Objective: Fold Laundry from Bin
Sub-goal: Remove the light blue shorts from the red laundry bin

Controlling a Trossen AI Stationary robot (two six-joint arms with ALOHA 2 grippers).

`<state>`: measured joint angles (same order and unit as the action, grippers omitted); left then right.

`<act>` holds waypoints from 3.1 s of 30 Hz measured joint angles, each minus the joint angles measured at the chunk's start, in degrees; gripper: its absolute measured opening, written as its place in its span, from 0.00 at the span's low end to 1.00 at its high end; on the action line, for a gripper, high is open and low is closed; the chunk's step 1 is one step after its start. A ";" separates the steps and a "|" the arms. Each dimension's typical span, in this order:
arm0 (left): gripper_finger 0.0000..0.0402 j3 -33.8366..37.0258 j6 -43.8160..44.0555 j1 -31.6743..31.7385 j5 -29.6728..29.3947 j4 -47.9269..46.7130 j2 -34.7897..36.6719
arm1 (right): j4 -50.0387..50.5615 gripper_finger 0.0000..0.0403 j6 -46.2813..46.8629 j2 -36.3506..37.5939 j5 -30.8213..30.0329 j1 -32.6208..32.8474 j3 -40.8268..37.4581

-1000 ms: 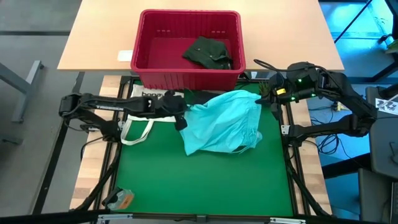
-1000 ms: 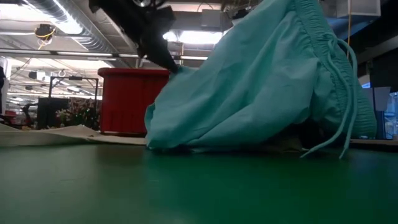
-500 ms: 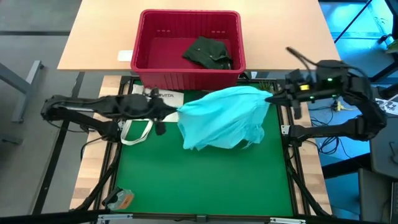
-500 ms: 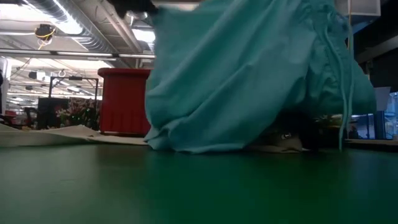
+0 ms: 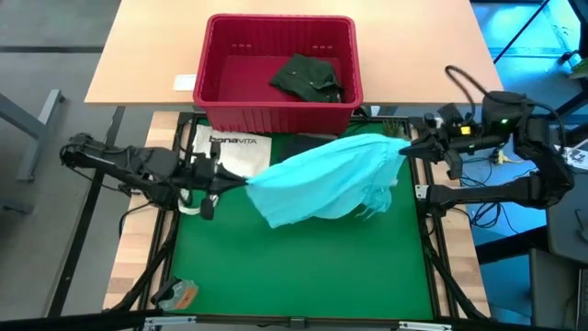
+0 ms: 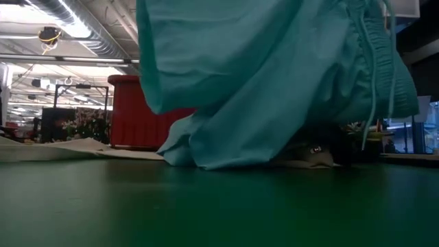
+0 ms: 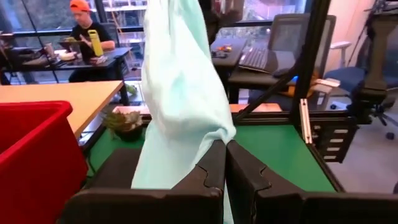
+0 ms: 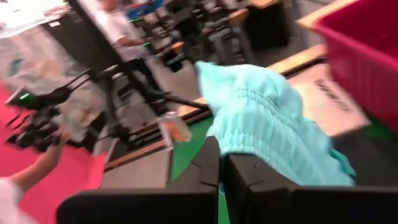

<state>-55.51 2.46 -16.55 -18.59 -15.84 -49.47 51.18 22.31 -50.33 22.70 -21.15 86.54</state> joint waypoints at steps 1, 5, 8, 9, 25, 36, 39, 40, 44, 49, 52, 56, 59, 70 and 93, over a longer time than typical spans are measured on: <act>0.00 -0.63 0.03 -0.70 -0.63 -0.50 0.00 | -2.58 0.01 0.02 0.00 -0.07 2.00 -1.53; 0.00 -4.80 0.03 -3.62 -3.47 -2.77 -0.07 | -12.09 0.01 -0.01 0.09 -4.12 12.05 -7.27; 0.00 -8.24 0.20 -5.60 -4.52 -4.93 -0.08 | -15.37 0.01 0.02 0.34 -11.38 20.20 -9.35; 0.00 -9.23 0.44 -6.28 -4.63 -5.47 -0.07 | -15.68 0.00 0.22 0.40 -13.77 22.98 -9.58; 0.00 -25.27 -1.16 -16.80 -4.81 -6.13 -7.41 | -34.92 0.00 -0.31 -7.14 -39.42 60.50 -9.73; 0.00 -32.21 -1.56 -19.91 -15.97 -13.90 -10.15 | -33.27 0.00 -2.80 -6.17 -50.22 64.68 -9.73; 0.00 -32.21 -1.48 -18.53 -22.00 -17.36 -10.16 | -28.74 0.00 -2.82 -4.55 -57.93 64.66 -9.71; 0.00 -32.21 -1.11 -17.81 -24.10 -19.05 -10.14 | -26.18 0.00 -2.62 -3.94 -61.36 64.64 -9.71; 0.00 -30.54 3.41 -13.32 -29.57 -27.23 -10.10 | -12.02 0.00 4.30 -1.86 -71.21 64.64 -9.68; 0.00 -25.91 10.90 -5.51 -29.67 -36.92 -10.16 | 10.63 0.00 21.02 -0.87 -79.92 64.64 -9.68; 0.00 -22.01 14.47 -0.42 -26.92 -39.75 -10.24 | 24.00 0.00 33.87 -0.90 -82.57 64.59 -9.75; 0.00 -16.16 14.98 5.85 -22.19 -38.56 -10.25 | 32.68 0.00 43.61 -0.10 -84.82 64.59 -13.15; 0.00 -11.18 14.20 10.39 -21.29 -38.35 -10.02 | 34.67 0.00 45.68 2.60 -85.08 63.95 -18.21; 0.00 -1.39 10.30 22.46 -11.33 -25.47 -10.48 | 33.65 0.00 49.63 13.43 -83.52 52.77 -36.42; 0.38 7.04 5.35 24.04 8.31 22.24 -34.18 | 28.43 0.00 47.85 16.11 -75.54 48.49 -39.06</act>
<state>-48.47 7.81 7.49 -10.29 6.39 -83.66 79.61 70.15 -34.22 -52.84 27.33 47.48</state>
